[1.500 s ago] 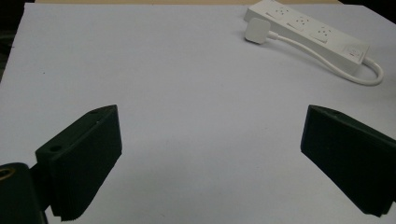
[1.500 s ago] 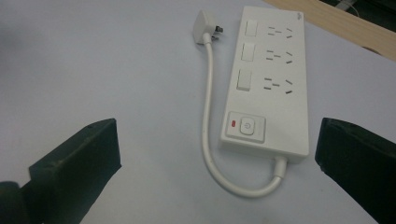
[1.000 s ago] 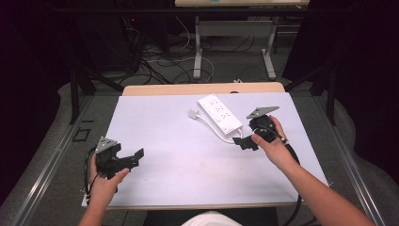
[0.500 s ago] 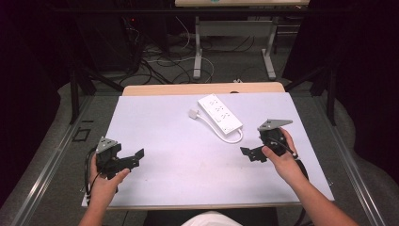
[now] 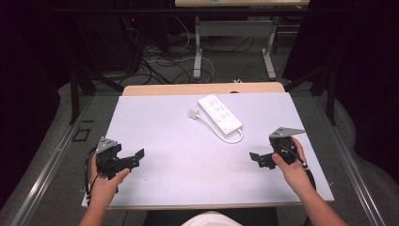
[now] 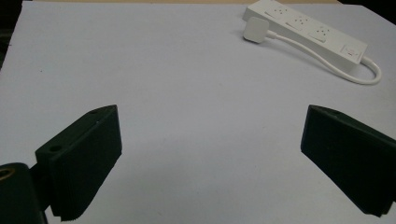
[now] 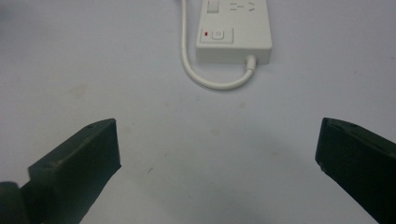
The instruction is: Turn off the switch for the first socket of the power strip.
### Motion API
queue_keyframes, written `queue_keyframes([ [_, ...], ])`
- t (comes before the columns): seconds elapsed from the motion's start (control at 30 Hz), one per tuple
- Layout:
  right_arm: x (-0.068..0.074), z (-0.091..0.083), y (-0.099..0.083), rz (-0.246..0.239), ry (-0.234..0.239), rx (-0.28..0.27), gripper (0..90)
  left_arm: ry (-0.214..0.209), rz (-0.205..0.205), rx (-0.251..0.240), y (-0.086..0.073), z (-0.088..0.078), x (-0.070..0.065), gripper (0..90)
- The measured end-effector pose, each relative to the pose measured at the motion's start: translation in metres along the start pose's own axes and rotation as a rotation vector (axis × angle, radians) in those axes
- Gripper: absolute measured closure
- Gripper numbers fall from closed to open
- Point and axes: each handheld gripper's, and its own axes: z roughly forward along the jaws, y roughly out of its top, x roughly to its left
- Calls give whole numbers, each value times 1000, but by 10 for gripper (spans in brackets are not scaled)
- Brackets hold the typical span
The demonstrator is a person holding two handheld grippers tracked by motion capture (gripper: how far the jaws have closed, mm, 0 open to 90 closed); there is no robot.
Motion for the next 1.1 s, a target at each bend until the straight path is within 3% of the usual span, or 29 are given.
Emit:
queue_keyframes([
  [0.23,-12,0,-18,48,-20,8,0,-4,-6,-4,0,0,0,39],
  [0.67,-23,3,-32,74,-57,2,0,-13,4,1,-1,2,-1,10],
  [1.1,-40,0,-46,134,-93,-25,0,-13,5,2,0,4,1,4],
])
